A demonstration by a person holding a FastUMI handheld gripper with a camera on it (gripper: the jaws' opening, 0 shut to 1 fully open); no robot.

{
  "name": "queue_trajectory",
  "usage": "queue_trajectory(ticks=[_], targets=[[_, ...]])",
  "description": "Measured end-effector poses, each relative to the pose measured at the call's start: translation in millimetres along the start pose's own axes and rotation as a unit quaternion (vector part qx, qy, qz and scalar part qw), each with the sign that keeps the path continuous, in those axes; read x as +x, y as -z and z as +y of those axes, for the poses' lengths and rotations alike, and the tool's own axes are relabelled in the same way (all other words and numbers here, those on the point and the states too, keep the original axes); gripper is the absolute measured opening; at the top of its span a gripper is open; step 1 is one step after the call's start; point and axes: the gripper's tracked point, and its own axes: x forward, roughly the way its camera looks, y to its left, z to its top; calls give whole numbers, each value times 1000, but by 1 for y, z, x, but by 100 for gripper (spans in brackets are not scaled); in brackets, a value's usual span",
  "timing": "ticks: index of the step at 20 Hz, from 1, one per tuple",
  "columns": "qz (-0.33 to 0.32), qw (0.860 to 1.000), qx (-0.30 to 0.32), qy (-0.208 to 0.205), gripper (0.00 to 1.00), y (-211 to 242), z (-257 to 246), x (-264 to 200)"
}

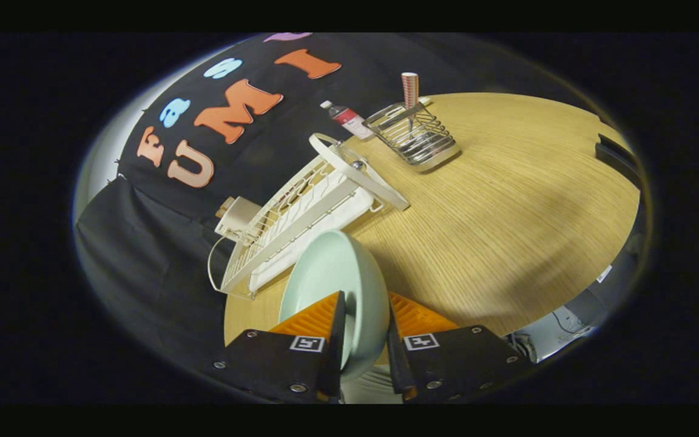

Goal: Take the plate from the dish rack, then take the spoon from the basket and place it into the plate.

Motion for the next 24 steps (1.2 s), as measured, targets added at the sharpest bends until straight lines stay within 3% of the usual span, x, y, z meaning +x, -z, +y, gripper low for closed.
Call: queue_trajectory(ticks=[6,8,11,14,18,24], targets=[[-31,996,-70,38,52,-25,-11,-7],[-47,994,-95,41,62,-41,-11,-14],[-94,984,-135,68,85,-81,-26,-26],[-137,972,-166,95,98,-122,-40,-39],[-199,949,-208,127,99,-176,-55,-46],[-274,926,-234,114,99,-234,-58,-36]])
